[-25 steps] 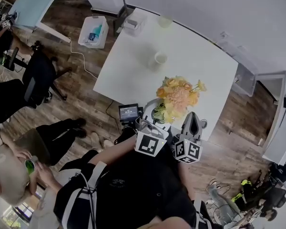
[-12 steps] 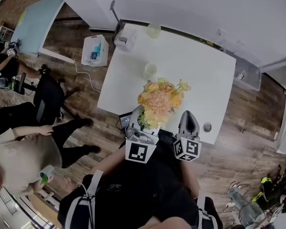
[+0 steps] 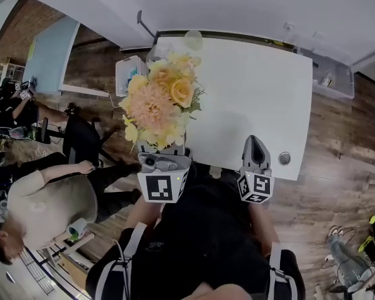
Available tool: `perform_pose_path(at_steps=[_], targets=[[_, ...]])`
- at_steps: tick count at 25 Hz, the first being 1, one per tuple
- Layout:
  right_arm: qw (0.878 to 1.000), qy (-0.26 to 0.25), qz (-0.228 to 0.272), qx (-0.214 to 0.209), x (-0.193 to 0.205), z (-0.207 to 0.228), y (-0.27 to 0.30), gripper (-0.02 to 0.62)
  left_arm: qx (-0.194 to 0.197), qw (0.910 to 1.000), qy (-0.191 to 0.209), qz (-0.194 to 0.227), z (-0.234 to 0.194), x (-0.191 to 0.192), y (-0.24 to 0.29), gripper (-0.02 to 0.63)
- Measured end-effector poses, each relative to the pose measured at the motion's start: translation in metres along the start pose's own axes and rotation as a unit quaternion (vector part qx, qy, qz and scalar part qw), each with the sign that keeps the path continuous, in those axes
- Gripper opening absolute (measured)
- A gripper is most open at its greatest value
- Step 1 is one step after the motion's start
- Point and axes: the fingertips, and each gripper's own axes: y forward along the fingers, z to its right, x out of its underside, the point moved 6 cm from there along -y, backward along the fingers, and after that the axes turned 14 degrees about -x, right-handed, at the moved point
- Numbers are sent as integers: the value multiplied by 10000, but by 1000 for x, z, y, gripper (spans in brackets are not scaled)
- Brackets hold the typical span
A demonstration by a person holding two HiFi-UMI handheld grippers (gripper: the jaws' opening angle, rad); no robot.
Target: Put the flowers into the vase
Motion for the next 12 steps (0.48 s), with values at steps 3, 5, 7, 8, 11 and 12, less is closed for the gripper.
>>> perform_pose_path(at_steps=[3,5,7,8,11,12], targets=[[9999,9,18,164,-1,-5,4,15,31,9993,111,356,-9,1,22,146],[9996,-9,-5,265,1,-12,4,15,79,9987,147,476,-12,9,32,146],[9992,-50,-47,388,3,-19,2,15,132,9984,82,543,-15,19,38,146],[9989,-60,-64,455,5,-23,1,15,160,9983,32,556,-16,25,41,146],[9977,-71,-99,659,8,-32,1,16,276,9983,-107,498,-17,45,44,146],[9973,-77,-103,720,9,-35,1,15,334,9983,-140,459,-17,52,44,146]])
